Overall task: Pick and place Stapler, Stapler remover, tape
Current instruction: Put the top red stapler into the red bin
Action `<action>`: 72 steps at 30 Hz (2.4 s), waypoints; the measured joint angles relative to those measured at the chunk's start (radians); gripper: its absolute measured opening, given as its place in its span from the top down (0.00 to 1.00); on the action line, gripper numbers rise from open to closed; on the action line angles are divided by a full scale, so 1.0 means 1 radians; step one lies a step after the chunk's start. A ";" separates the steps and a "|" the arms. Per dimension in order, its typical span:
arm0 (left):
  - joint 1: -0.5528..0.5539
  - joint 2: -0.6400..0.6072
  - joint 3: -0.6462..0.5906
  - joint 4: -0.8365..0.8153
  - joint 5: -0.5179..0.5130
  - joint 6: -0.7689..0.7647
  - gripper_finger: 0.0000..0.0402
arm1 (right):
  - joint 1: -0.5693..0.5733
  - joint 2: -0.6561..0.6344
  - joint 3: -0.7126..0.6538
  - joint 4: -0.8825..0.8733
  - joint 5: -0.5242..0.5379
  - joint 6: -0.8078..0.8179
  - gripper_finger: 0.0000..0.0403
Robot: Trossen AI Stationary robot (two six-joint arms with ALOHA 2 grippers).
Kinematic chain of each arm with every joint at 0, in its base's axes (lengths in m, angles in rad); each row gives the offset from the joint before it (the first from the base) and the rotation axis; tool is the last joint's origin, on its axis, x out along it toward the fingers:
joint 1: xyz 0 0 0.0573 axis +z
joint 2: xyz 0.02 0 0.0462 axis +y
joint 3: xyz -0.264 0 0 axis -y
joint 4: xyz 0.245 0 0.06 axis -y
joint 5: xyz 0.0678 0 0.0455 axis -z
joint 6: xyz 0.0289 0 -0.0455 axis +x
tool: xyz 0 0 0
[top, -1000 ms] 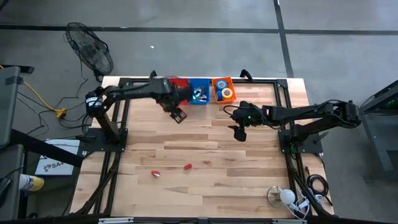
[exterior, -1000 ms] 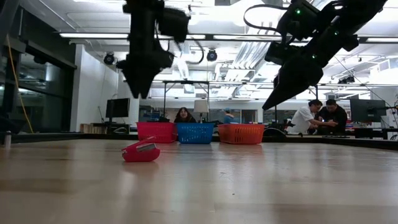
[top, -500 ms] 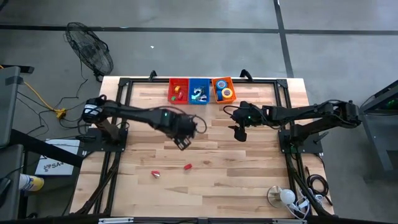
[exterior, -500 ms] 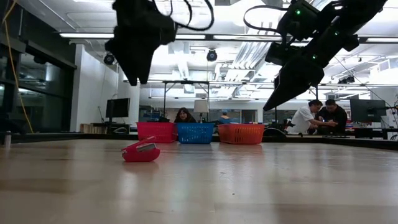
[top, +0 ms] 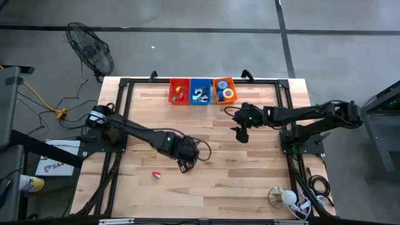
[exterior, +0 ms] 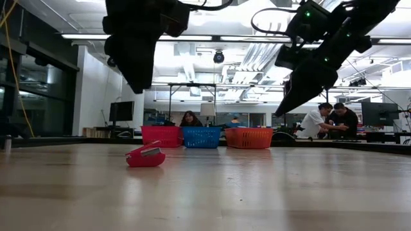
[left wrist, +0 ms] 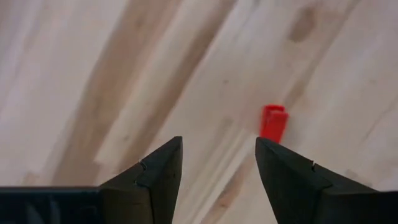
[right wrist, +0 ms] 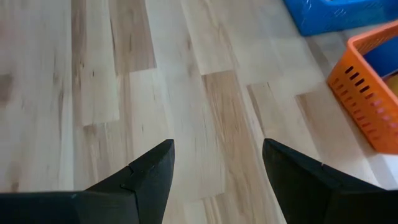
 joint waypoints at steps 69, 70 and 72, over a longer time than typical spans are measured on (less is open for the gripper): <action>-0.062 0.274 0.002 0.221 0.096 0.019 0.59 | 0.000 0.000 -0.001 -0.080 0.008 0.026 0.41; -0.062 0.274 0.002 0.221 0.098 0.019 0.62 | 0.000 0.000 -0.001 -0.080 0.008 0.029 0.41; -0.062 0.274 0.002 0.218 0.104 0.019 0.69 | 0.000 0.000 -0.001 -0.080 0.008 0.036 0.41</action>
